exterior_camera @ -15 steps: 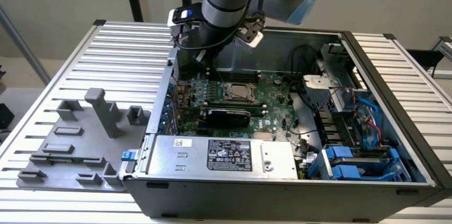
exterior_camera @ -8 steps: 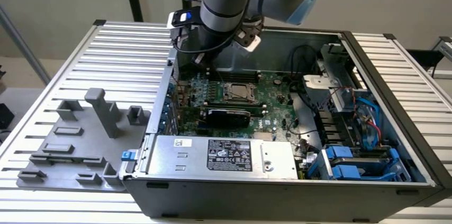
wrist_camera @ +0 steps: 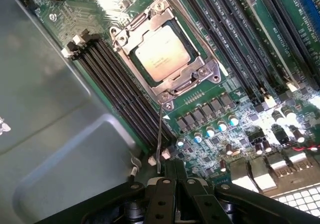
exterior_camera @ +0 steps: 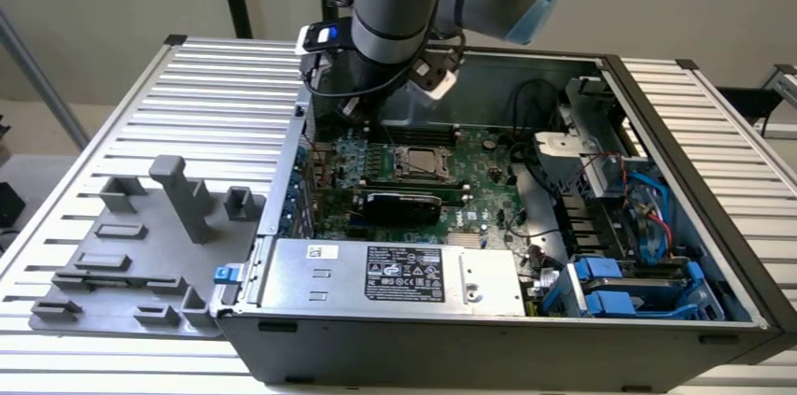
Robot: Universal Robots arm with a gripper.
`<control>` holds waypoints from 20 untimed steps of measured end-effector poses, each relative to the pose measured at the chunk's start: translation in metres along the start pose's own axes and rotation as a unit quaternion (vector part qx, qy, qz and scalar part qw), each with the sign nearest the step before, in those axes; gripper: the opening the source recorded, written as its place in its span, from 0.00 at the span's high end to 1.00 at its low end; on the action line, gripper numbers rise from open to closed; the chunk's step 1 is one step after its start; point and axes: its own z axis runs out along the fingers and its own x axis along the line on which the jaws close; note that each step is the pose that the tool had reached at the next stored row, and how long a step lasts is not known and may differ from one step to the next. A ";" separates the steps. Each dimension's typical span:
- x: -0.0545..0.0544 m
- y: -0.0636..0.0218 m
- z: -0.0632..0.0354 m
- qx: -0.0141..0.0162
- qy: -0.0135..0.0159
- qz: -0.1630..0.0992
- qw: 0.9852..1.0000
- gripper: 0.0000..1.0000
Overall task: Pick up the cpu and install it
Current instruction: 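Install the first cpu locking lever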
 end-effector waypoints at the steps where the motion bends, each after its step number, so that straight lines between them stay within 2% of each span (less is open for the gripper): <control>1: 0.000 0.0001 0.0002 0.002 0.004 0.003 1.000 0.88; 3: 0.000 0.0002 0.0006 0.003 0.010 0.009 1.000 0.88; 4: 0.000 0.0002 0.0006 0.002 0.012 0.013 1.000 0.88; 8: 0.001 0.0012 0.0006 0.000 0.017 0.023 1.000 0.88; 13: 0.006 0.0085 0.0001 -0.001 0.018 0.027 0.999 0.88; 20: 0.023 0.0312 -0.0018 -0.003 0.019 0.026 0.999 0.88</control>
